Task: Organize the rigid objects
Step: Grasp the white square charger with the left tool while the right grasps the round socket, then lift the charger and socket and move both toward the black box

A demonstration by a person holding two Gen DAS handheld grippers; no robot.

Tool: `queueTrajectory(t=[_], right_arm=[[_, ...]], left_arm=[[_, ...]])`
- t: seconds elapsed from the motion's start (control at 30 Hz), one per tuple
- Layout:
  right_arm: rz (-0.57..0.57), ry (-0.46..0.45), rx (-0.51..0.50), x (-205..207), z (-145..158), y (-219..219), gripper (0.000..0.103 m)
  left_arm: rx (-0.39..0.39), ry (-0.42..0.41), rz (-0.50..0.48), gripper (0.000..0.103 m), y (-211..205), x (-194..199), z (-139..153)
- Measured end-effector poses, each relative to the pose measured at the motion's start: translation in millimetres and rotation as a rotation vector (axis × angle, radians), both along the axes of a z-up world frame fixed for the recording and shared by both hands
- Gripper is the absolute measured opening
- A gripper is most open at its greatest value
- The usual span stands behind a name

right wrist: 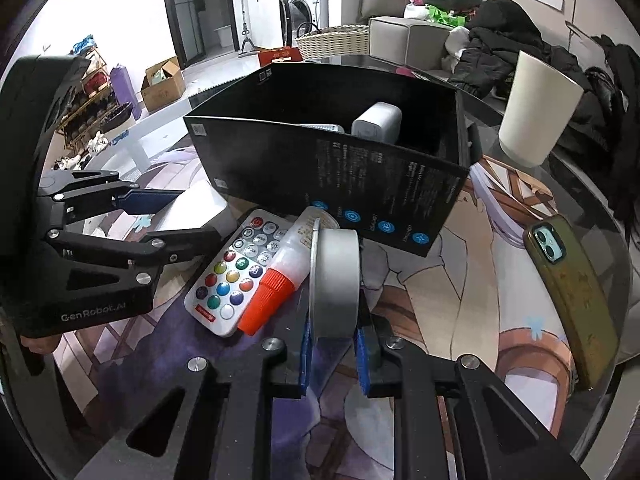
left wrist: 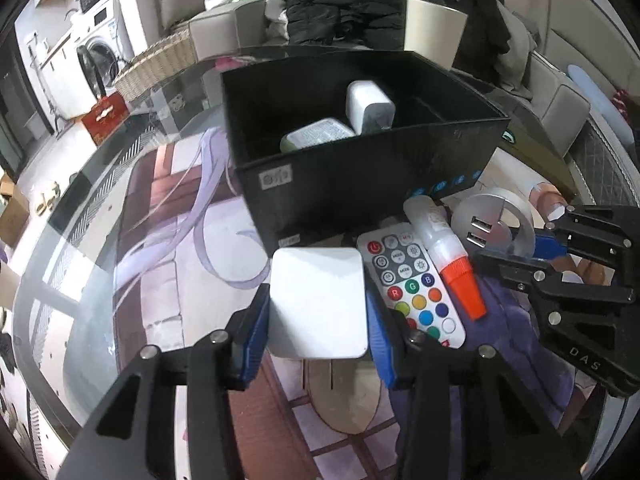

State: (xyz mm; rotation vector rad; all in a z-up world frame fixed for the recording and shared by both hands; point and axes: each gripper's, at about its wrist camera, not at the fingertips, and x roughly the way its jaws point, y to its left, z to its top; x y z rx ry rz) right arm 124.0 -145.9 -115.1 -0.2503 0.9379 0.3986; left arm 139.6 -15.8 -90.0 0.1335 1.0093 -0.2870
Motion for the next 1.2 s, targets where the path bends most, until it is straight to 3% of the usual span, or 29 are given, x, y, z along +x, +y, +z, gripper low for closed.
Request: queueTrajectory(t=[0.07, 0.13, 0.2, 0.43, 0.53, 0.77, 0.93, 1.07, 1.2], right_arm=[[0.002, -0.004, -0.01, 1, 0, 1, 0.018], [-0.003, -0.006, -0.009, 2, 0, 2, 0.018], [-0.006, -0.007, -0.003, 3, 0, 2, 0.018], [-0.003, -0.056, 0.012, -4, 8, 0, 0.017], [-0.004, -0.077, 0.024, -8, 14, -1, 0.017], [0.001, -0.176, 0.065, -20, 33, -3, 0.017], [0.009, -0.341, 0.116, -40, 61, -3, 0.017], [0.025, -0.523, 0.136, -67, 87, -1, 0.017], [0.039, -0.644, 0.157, -86, 104, 0, 0.017]], left_arm=[[0.014, -0.002, 0.002, 0.052, 1, 0, -2], [0.017, -0.008, 0.008, 0.053, 2, 1, -2], [0.002, -0.001, 0.005, 0.044, 3, 1, -2], [0.001, -0.006, 0.006, 0.043, 1, -3, 0], [-0.004, -0.047, 0.003, 0.043, 0, -6, 9], [-0.019, -0.237, -0.015, 0.043, -1, -25, 45], [-0.055, -0.431, -0.021, 0.043, 3, -49, 75], [-0.088, -0.621, -0.025, 0.043, 10, -75, 102], [-0.126, -0.687, -0.025, 0.043, 17, -83, 115]])
